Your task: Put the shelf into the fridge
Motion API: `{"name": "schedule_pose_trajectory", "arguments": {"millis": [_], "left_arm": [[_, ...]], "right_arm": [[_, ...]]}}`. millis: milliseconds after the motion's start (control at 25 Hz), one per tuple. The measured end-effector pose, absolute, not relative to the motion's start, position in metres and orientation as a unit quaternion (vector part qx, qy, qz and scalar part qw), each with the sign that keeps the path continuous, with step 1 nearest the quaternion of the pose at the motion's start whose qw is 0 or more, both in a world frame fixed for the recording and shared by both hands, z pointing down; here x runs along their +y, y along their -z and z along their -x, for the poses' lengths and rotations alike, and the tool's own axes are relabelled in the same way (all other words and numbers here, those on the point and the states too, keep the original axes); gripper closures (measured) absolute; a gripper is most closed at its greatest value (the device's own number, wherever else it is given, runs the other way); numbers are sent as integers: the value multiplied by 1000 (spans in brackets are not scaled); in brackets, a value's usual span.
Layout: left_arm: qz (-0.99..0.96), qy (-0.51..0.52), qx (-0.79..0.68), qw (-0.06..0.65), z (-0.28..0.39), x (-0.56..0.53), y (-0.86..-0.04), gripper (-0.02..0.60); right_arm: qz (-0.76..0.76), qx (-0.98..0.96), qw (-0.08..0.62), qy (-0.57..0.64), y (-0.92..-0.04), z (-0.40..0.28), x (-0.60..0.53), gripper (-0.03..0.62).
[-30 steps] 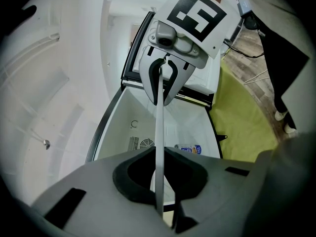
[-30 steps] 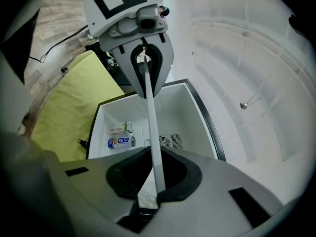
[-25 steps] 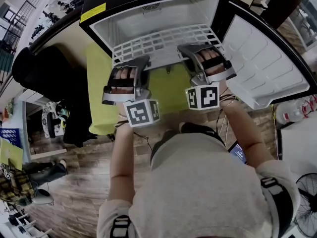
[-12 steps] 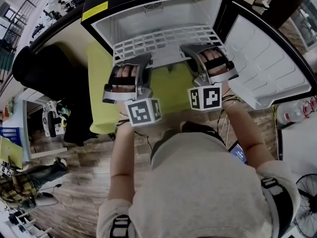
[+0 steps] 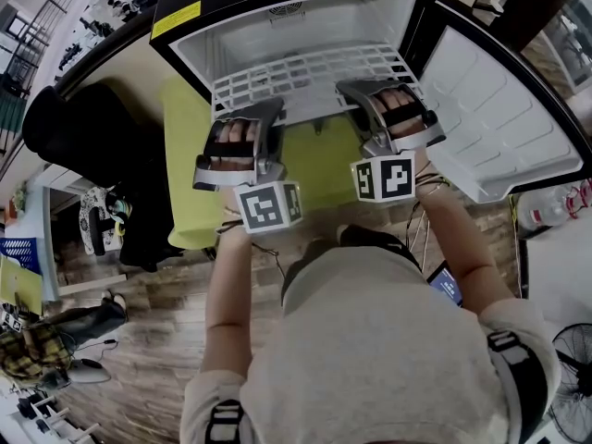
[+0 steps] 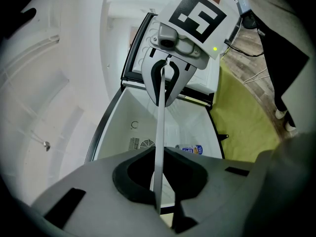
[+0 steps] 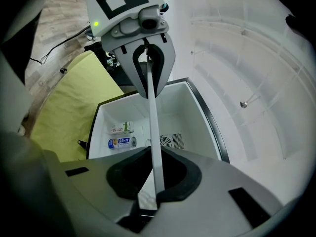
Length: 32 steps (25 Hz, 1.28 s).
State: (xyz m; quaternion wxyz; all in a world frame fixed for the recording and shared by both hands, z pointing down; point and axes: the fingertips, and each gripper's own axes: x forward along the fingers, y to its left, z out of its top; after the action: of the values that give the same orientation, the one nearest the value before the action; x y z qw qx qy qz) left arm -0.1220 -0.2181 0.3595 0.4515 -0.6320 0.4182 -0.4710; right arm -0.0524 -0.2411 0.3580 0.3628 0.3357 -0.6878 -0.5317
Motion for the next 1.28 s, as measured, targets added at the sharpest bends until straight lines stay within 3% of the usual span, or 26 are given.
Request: {"name": "schedule_pose_trajectory", "arguments": {"millis": [1280], "left_arm": [[643, 459, 424, 443, 123, -217, -364, 548]], "right_arm": [[-332, -685, 374, 530, -360, 53, -240, 549]]}}
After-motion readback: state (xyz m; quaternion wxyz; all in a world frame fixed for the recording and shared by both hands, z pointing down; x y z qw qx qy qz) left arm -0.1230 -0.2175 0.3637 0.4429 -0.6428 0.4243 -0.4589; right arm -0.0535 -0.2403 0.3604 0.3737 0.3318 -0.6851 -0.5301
